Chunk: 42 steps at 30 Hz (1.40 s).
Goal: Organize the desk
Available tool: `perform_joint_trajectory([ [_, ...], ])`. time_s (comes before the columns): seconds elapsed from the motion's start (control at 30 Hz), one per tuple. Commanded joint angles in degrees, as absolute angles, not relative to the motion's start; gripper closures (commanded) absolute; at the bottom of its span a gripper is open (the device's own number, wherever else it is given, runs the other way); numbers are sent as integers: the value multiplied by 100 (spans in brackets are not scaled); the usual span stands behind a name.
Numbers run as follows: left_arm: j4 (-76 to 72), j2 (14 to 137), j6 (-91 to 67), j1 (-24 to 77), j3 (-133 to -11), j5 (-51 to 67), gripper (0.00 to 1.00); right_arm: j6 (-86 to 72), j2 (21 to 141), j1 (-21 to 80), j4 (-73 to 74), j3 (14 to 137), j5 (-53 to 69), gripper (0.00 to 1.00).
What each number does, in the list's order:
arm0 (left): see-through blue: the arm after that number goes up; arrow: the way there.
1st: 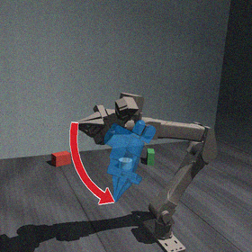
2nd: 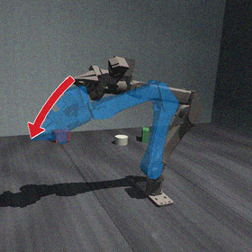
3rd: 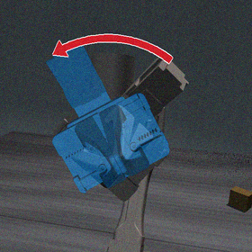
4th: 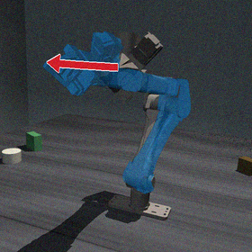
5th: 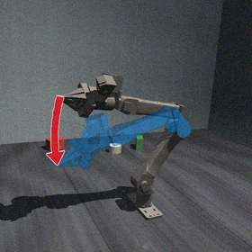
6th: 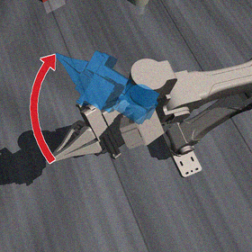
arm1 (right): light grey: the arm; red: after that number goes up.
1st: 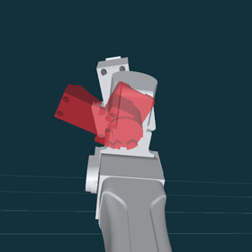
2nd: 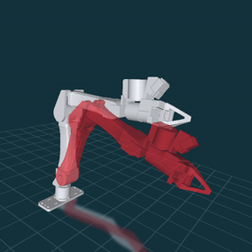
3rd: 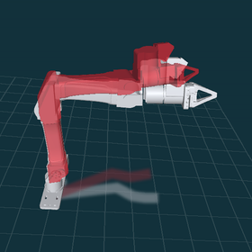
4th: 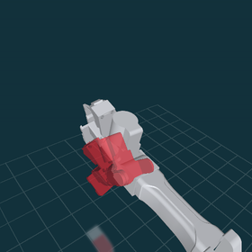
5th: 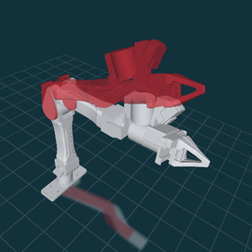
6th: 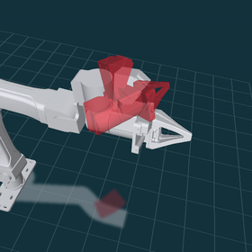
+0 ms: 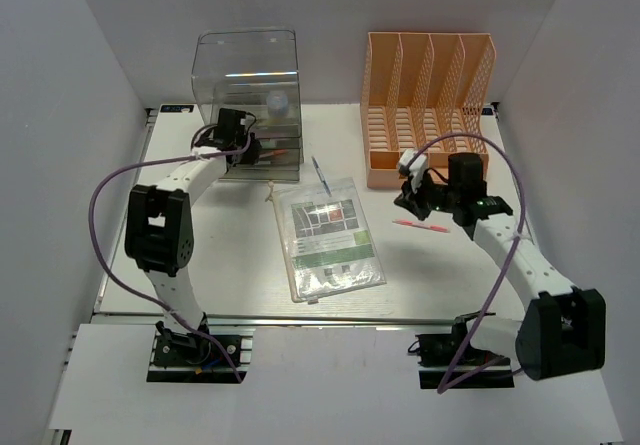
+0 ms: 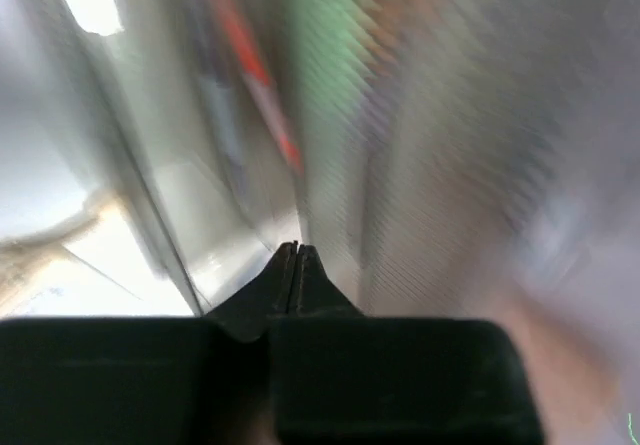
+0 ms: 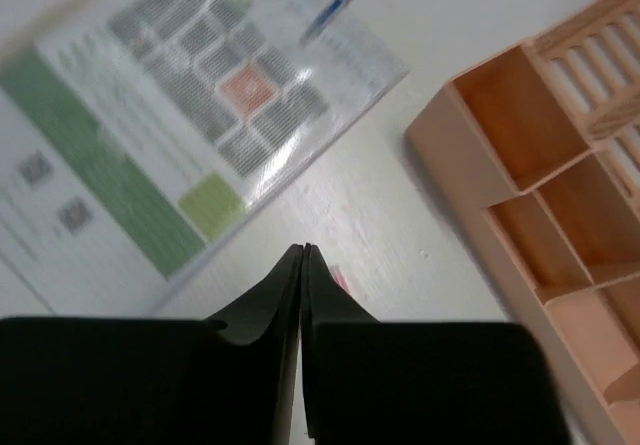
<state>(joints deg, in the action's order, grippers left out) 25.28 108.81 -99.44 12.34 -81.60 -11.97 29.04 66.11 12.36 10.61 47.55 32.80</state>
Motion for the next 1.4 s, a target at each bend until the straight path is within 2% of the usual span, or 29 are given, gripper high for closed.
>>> perform_joint_trajectory([
  [0.0, 1664, 10003, -8468, 1178, -7973, -199, 100, 4839, 7170, 1222, 2467, 4957, 3982, 100],
  [0.07, 848, 9704, -7097, 1125, -7666, 839, 100, 5308, 7373, 1222, 2671, 4940, 3668, 100],
  [0.1, 792, 9634, -6658, 1073, -7490, 1810, 100, 5309, 7539, 1222, 2628, 4931, 3474, 100],
  [0.13, 887, 9572, -5870, 1020, -7471, 2237, 100, 5309, 7619, 1222, 2576, 4922, 3289, 94],
  [0.17, 1192, 9554, -5436, 1020, -7471, 2659, 100, 5317, 7681, 1222, 2462, 4878, 2930, 84],
  [0.2, 1395, 9545, -4953, 1020, -7479, 3020, 100, 5317, 7795, 1222, 2444, 4869, 2718, 65],
  [0.23, 1745, 9536, -4035, 967, -7540, 3441, 100, 5317, 7848, 1222, 2452, 4869, 2551, 55],
  [0.27, 2402, 9527, -3582, 967, -7558, 3593, 85, 5274, 7918, 1204, 2461, 4878, 2288, 46],
  [0.3, 2713, 9519, -3099, 967, -7567, 3734, 76, 5221, 8023, 1213, 2452, 4921, 2146, 34],
  [0.37, 3616, 9397, -2024, 967, -7541, 3745, 59, 5125, 8112, 1204, 2408, 4957, 1778, 32],
  [0.47, 3641, 8975, -1520, 967, -6973, 3218, 48, 5185, 8270, 1152, 2206, 4843, 1303, 31],
  [0.5, 3456, 8512, -1547, 1071, -6770, 3139, 32, 5273, 8418, 1160, 2206, 4817, 1222, 30],
  [0.6, 3042, 7782, -1494, 1073, -6364, 3094, 27, 5274, 8709, 1107, 2189, 4843, 959, 31],
  [0.73, 2822, 7024, -1354, 1072, -6065, 2733, 25, 5238, 8964, 1055, 2083, 4887, 712, 32],
  [0.83, 2410, 6417, -1388, 1072, -5600, 2629, 24, 5300, 9193, 1002, 2258, 4965, 755, 38],
  [0.87, 2330, 6251, -1415, 1072, -5468, 2410, 23, 5317, 9306, 958, 2354, 5001, 799, 44],
  [0.93, 2172, 5863, -1511, 1072, -5108, 2172, 20, 5361, 9413, 923, 2522, 5114, 1018, 50],
  [0.97, 2154, 5740, -1538, 1072, -4993, 2032, 20, 5387, 9526, 871, 2757, 5159, 1124, 59],
  [1.03, 2136, 5486, -1599, 1072, -4747, 1671, 19, 5484, 9624, 835, 3031, 5256, 1588, 66],
  [1.07, 2118, 5423, -1617, 1072, -4668, 1548, 19, 5510, 9728, 818, 3285, 5325, 1695, 76],
  [1.17, 2048, 5142, -1670, 1072, -4369, 1284, 19, 5642, 9931, 826, 3620, 5484, 2065, 93],
  [1.23, 2013, 4993, -1670, 1072, -4263, 1100, 19, 5669, 9984, 879, 3910, 5581, 2353, 100],
  [1.37, 2013, 4800, -1714, 1020, -4236, 809, 19, 5626, 9616, 1177, 4113, 5914, 3014, 100],
])
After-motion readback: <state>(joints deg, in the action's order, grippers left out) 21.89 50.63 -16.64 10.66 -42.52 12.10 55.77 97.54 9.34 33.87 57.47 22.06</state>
